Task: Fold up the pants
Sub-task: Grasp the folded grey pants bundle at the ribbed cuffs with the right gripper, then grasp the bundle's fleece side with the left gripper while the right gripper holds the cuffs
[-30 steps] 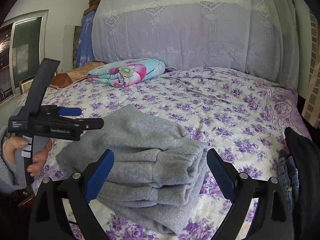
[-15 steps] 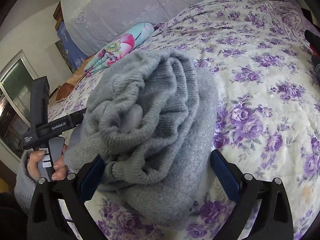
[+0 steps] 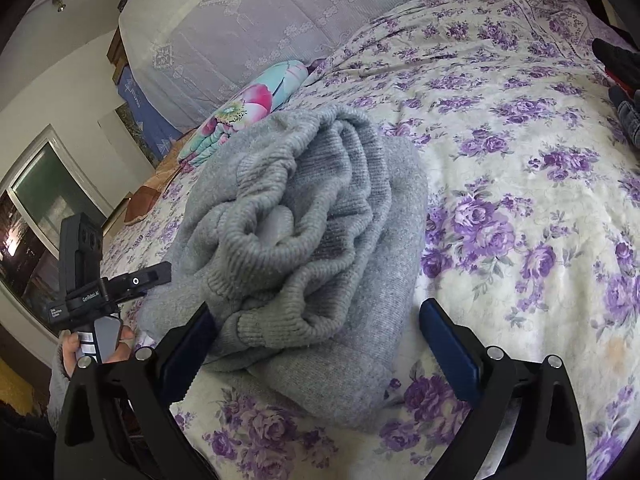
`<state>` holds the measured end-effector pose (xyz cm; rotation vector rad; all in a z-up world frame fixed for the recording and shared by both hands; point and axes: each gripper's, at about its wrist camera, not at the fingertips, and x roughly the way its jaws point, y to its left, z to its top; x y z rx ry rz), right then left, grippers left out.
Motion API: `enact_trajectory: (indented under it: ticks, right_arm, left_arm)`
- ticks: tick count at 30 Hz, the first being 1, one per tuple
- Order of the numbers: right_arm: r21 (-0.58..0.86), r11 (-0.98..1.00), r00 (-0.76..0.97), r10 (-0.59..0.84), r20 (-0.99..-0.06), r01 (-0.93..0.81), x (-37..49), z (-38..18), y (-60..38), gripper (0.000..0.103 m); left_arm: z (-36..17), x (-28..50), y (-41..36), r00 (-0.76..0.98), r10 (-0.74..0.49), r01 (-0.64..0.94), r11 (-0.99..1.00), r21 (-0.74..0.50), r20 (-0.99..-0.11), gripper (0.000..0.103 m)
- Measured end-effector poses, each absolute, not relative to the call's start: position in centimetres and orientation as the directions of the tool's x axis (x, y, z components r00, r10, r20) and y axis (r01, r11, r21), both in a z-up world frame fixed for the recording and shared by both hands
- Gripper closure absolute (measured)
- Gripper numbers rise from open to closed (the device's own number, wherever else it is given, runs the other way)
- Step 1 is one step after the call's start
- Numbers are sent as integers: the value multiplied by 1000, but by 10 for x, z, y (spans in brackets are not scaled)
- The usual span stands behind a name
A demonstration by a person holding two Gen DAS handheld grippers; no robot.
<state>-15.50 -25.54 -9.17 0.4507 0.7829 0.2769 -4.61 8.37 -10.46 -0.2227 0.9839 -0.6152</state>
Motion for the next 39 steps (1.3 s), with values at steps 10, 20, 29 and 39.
enact_trajectory:
  ticks: [10, 20, 29, 39]
  right_arm:
    - [659, 752, 670, 499, -550, -20, -153, -95, -275, 4]
    - [795, 607, 578, 650, -494, -3, -113, -99, -286, 4]
    - [949, 306, 567, 770, -292, 74, -101, -111, -324, 3]
    - [799, 596, 536, 700, -471, -77, -97, -103, -284, 4]
  left_arm:
    - [-111, -34, 81, 334, -669, 387, 739, -551, -664, 5]
    - [-113, -20, 69, 280, -708, 416, 698, -583, -648, 5]
    - [-112, -24, 59, 286, -677, 497, 710, -499, -678, 4]
    - [-114, -24, 63, 261, -695, 533, 682, -501, -670, 4]
